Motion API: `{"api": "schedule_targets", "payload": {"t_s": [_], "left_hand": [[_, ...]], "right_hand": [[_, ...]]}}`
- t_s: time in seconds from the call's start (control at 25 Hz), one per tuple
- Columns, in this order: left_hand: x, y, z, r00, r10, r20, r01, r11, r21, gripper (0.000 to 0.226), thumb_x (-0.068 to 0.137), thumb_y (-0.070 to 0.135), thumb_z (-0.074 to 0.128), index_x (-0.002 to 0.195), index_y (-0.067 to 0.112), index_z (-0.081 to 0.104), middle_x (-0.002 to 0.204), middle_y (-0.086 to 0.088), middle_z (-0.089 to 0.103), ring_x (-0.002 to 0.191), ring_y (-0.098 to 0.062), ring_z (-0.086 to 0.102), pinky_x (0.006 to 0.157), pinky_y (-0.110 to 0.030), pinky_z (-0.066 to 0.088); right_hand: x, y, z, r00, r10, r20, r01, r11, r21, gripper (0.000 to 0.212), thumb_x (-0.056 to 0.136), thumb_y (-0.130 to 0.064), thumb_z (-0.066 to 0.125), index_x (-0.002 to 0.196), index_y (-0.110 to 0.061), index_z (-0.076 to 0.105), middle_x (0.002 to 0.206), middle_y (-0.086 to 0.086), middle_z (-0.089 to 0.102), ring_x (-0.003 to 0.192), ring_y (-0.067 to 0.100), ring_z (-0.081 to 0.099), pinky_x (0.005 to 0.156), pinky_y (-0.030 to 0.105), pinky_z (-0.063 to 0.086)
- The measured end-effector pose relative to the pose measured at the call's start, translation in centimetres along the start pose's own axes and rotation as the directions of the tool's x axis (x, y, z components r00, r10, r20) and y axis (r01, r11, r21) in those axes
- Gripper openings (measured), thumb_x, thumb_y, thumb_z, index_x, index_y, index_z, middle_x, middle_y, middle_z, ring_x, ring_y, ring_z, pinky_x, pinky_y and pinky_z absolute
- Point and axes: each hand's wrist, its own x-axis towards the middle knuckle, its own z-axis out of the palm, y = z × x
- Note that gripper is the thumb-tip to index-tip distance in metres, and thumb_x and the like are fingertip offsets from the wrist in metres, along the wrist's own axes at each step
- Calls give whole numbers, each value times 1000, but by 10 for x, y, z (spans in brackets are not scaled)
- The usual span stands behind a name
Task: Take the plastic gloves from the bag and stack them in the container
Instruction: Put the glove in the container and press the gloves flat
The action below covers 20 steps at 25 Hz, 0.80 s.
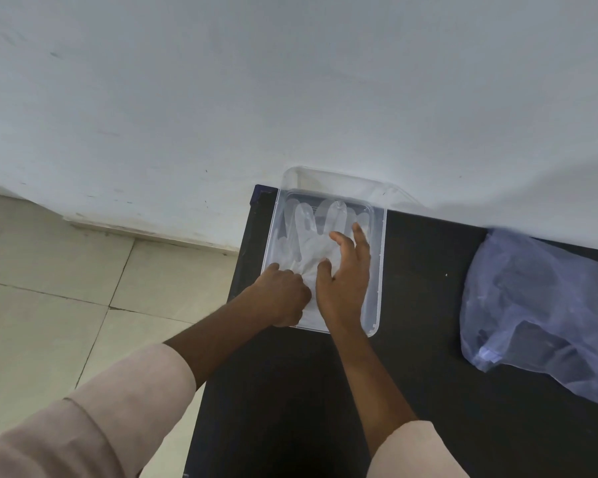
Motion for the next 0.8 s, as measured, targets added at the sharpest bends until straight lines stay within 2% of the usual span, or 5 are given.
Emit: {"api": "schedule_targets", "payload": {"t_s": [0.08, 0.24, 0.4, 0.6, 0.8], "left_hand": [[-1, 0, 0, 1000, -1, -13, 1, 1000, 1, 36, 96, 34, 48, 125, 16, 60, 121, -6, 64, 106, -22, 60, 100, -39, 39], [-2, 0, -1, 1000, -1, -7, 1, 1000, 1, 37, 96, 33, 47, 126, 16, 59, 121, -6, 64, 107, -22, 60, 101, -40, 39], [-2, 0, -3, 1000, 3, -5, -3, 1000, 8, 36, 96, 33, 47, 125, 15, 59, 119, -7, 64, 108, -23, 60, 101, -41, 38], [-3, 0, -5, 1000, 5, 0, -5, 1000, 10, 36, 96, 33, 48, 125, 15, 59, 119, -7, 64, 109, -23, 60, 101, -41, 38], [-3, 0, -3, 1000, 7, 12, -7, 1000, 9, 38, 97, 35, 48, 127, 16, 59, 122, -7, 64, 111, -23, 60, 102, -41, 38]], "right_hand": [[0, 2, 2, 989, 23, 147, -22, 1000, -6, 36, 91, -12, 57, 126, -17, 56, 144, 3, 49, 136, 19, 43, 105, 13, 21], [7, 9, 3, 918, 147, 369, -128, 989, -77, 34, 92, -12, 55, 126, -13, 53, 135, 5, 55, 127, 20, 49, 106, 25, 34], [9, 18, 9, 896, 173, 409, -145, 985, -98, 33, 92, -13, 53, 125, -10, 52, 141, 10, 48, 140, 27, 34, 111, 36, 31], [13, 21, 9, 900, 210, 383, -132, 967, -218, 37, 94, -24, 50, 130, -17, 46, 158, 9, 22, 150, 28, 3, 115, 49, 24], [13, 18, 4, 922, 208, 327, -111, 951, -290, 45, 95, -31, 50, 137, -20, 40, 163, 10, 8, 151, 29, -5, 114, 50, 26]]}}
